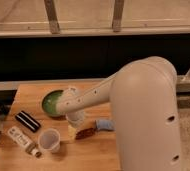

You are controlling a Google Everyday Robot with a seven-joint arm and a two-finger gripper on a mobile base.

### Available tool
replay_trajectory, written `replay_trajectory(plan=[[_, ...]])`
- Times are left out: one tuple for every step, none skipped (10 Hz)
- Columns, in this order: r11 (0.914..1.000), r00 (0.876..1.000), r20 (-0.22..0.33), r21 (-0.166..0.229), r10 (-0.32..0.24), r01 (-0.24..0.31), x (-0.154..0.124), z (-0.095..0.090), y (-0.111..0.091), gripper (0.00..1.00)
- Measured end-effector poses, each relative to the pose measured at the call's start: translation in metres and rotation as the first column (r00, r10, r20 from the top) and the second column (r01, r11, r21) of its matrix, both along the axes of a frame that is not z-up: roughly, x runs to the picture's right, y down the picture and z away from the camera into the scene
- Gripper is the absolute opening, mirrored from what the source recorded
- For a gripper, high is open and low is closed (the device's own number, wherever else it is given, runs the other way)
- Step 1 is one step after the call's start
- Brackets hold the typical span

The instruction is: Place the pepper in the ceramic bowl

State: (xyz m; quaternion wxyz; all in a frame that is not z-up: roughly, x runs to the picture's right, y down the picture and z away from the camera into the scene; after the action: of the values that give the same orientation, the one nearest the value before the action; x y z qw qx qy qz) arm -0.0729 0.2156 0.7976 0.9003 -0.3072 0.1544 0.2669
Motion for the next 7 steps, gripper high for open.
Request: replay_trajectory(plan=[[1.0000, 1.000, 0.001, -0.002, -0.003, 0.003, 0.001, 0.001, 0.001, 0.80], [1.0000, 1.000, 0.001, -0.001, -0.007, 0.007, 0.002, 0.004, 0.002, 0.80], [1.0000, 1.000, -0.002, 0.004, -0.007, 0.007, 0.004, 0.008, 0.006, 0.80], [0.9999, 1.000, -0.009, 0.015, -0.004, 0.004, 0.007, 0.008, 0.007, 0.80], [0.9997, 1.000, -0.013, 0.026, 0.003, -0.003, 0.011, 0.005, 0.005, 0.80], [0.9993, 1.000, -0.022, 0.034, 0.013, -0.013, 0.018, -0.001, 0.003, 0.80], [0.9988, 0.999, -0.030, 0.043, 0.026, -0.024, 0.023, -0.005, 0.003, 0.80]])
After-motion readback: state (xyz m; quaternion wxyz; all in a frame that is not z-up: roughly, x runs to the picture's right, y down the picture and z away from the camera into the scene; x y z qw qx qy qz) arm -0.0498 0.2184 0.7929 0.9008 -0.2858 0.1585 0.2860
